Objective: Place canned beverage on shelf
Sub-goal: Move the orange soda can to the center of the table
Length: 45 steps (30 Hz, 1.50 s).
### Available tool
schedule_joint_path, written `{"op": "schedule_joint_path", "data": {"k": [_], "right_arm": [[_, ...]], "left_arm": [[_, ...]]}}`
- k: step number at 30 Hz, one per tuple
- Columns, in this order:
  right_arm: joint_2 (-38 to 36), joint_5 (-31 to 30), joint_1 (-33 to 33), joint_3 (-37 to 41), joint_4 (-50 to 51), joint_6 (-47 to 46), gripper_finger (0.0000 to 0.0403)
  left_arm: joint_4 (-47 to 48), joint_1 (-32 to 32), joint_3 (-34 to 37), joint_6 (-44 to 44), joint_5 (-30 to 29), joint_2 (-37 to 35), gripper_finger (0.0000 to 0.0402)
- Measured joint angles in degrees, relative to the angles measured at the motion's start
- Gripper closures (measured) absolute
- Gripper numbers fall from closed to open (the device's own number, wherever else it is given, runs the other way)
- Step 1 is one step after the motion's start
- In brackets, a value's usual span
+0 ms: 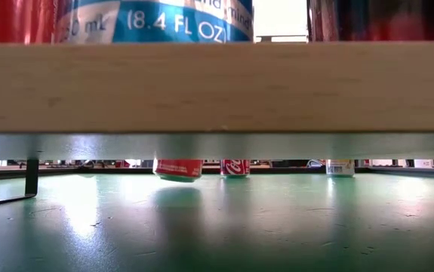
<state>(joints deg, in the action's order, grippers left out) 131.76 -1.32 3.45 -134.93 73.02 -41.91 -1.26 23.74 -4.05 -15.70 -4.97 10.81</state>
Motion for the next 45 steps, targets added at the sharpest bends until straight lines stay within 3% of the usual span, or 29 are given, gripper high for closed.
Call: {"op": "schedule_joint_path", "data": {"k": [18, 34, 45], "right_arm": [[0.70, -0.36, 0.37, 0.44, -3.19, 6.43, 0.0094], [1.86, -0.84, 0.41, 0.81, -4.20, 4.44, 0.0092], [2.53, -3.12, 1.13, 0.70, -4.40, 1.66, 0.0034]], "left_arm": [[0.00, -0.01, 0.00, -0.02, 0.00, 0.04, 0.0032], [-0.02, -0.01, 0.00, -0.01, -0.02, 0.04, 0.0032], [-0.01, 0.00, 0.00, -0.01, 0.00, 0.04, 0.0032]]}}
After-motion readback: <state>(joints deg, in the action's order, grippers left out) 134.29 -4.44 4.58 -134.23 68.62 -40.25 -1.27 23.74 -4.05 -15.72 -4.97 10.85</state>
